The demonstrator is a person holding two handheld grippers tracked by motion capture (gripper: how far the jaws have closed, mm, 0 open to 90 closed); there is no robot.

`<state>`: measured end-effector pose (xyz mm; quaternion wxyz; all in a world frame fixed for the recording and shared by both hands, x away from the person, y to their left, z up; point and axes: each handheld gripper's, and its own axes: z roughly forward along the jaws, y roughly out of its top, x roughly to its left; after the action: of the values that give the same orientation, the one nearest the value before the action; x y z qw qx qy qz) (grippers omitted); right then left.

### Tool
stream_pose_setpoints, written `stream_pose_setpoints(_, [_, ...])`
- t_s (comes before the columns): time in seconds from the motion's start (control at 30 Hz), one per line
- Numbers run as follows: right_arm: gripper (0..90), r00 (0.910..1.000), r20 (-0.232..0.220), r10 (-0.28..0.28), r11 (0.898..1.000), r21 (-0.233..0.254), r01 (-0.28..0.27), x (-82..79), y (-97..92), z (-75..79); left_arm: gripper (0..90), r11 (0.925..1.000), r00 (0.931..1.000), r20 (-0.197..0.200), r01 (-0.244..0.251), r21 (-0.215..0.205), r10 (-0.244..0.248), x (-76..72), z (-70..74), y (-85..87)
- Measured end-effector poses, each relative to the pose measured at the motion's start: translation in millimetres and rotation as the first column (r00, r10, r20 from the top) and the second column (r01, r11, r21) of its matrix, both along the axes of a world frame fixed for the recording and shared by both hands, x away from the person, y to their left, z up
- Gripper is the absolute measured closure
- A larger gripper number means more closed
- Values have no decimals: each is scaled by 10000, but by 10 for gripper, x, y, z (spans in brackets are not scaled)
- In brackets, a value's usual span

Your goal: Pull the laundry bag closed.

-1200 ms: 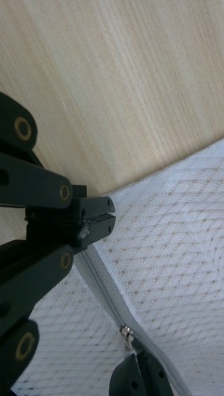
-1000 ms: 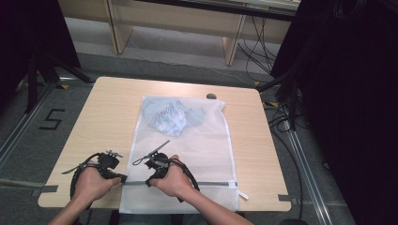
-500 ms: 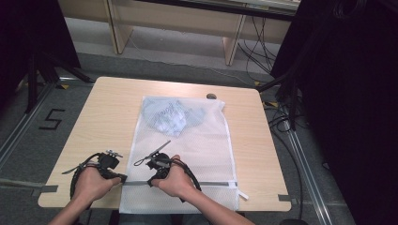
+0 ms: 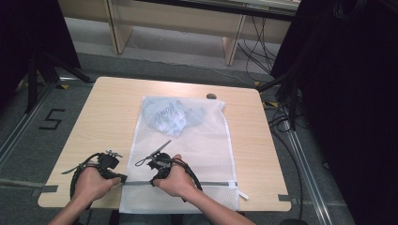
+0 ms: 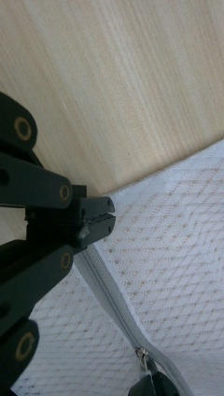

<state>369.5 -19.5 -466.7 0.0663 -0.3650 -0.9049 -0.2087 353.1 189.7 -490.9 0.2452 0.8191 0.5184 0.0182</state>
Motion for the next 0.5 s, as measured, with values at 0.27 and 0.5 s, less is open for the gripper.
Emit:
stream_pose_setpoints(0.27, [871,9998,148,138,9996,-251,-134,9,-36,14,895,10000,10000,-18,-10,2,10,1,1,0])
stream_pose_setpoints(0.5, [871,10000,45,41,9996,-289,-40,10,-56,21,894,10000,10000,-27,-38,47,39,-2,5,-3])
